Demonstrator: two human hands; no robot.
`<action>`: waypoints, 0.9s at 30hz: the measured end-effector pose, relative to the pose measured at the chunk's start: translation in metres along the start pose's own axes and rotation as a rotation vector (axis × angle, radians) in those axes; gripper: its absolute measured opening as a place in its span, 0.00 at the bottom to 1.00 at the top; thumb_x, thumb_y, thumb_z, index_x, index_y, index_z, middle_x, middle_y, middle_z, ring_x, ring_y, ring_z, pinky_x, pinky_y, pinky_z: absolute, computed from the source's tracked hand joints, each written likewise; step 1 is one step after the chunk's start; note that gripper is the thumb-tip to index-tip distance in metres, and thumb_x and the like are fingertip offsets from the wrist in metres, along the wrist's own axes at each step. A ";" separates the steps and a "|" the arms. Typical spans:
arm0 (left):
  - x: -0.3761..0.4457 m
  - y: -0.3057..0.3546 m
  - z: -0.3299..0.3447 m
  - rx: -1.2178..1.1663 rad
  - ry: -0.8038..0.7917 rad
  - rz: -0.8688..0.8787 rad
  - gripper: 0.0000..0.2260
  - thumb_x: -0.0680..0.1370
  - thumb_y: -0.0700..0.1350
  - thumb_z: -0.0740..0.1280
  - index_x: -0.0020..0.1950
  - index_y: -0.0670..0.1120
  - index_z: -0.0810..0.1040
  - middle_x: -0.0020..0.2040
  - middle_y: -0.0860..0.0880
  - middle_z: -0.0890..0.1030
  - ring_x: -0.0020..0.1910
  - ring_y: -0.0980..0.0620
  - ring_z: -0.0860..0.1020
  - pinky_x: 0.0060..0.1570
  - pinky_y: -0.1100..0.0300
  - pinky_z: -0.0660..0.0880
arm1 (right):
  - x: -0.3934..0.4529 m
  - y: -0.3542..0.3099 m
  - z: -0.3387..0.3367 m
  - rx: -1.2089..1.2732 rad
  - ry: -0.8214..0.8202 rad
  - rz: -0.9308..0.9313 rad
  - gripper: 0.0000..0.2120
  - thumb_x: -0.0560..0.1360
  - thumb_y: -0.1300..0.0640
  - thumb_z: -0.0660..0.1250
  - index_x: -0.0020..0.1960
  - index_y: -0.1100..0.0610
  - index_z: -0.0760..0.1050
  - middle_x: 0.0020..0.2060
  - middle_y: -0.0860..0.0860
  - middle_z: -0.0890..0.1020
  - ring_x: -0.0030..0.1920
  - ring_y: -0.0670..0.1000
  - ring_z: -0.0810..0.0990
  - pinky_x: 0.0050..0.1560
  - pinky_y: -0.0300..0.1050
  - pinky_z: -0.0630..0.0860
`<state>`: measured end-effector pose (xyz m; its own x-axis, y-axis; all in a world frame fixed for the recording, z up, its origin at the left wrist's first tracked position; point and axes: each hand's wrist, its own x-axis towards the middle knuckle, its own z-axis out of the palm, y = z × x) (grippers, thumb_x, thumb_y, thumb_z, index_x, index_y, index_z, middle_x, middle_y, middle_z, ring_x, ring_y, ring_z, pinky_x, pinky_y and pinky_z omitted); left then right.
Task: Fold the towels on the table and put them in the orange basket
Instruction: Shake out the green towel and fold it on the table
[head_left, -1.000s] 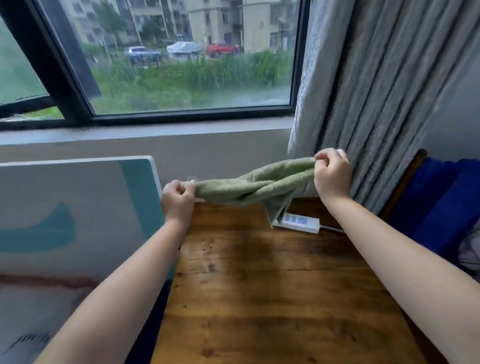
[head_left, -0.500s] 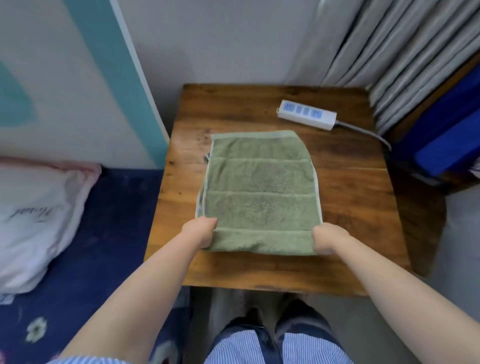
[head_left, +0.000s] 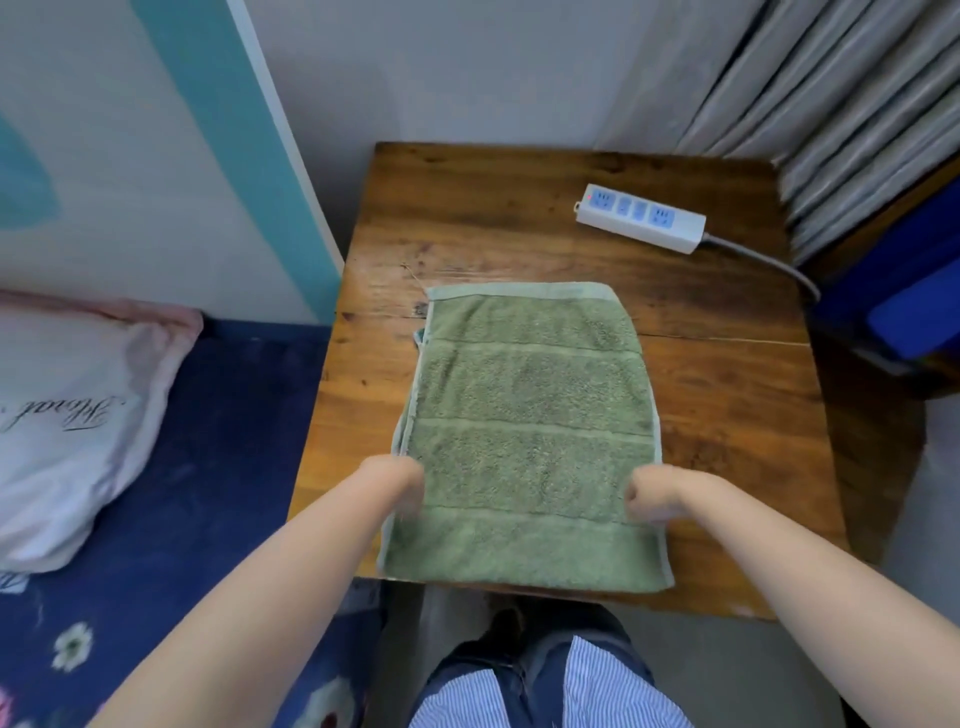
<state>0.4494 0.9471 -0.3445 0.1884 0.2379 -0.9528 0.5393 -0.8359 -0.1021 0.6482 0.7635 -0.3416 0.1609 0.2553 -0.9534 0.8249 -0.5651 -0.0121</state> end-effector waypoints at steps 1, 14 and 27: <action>0.003 -0.003 -0.006 -0.057 0.104 -0.004 0.13 0.77 0.39 0.59 0.61 0.38 0.73 0.43 0.46 0.75 0.46 0.46 0.76 0.44 0.57 0.73 | 0.002 0.004 -0.009 0.044 0.115 -0.029 0.12 0.76 0.62 0.55 0.52 0.63 0.76 0.54 0.59 0.80 0.48 0.55 0.79 0.48 0.45 0.76; 0.046 -0.004 -0.107 -0.443 0.711 -0.028 0.12 0.77 0.39 0.58 0.59 0.44 0.72 0.57 0.45 0.75 0.56 0.44 0.74 0.43 0.53 0.72 | 0.069 0.016 -0.149 0.396 0.854 -0.078 0.28 0.76 0.60 0.61 0.73 0.60 0.56 0.72 0.57 0.61 0.73 0.57 0.57 0.72 0.54 0.57; 0.087 0.000 -0.163 -0.379 0.854 0.031 0.29 0.75 0.33 0.60 0.73 0.52 0.59 0.77 0.48 0.53 0.76 0.47 0.47 0.74 0.49 0.49 | 0.054 0.043 -0.139 0.038 0.706 -0.620 0.12 0.78 0.56 0.60 0.58 0.52 0.78 0.47 0.53 0.79 0.47 0.52 0.77 0.45 0.45 0.73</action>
<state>0.6000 1.0482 -0.3805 0.6656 0.6264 -0.4057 0.7271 -0.6669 0.1631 0.7672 0.8619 -0.3518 0.0002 0.9290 -0.3700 0.8574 -0.1906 -0.4780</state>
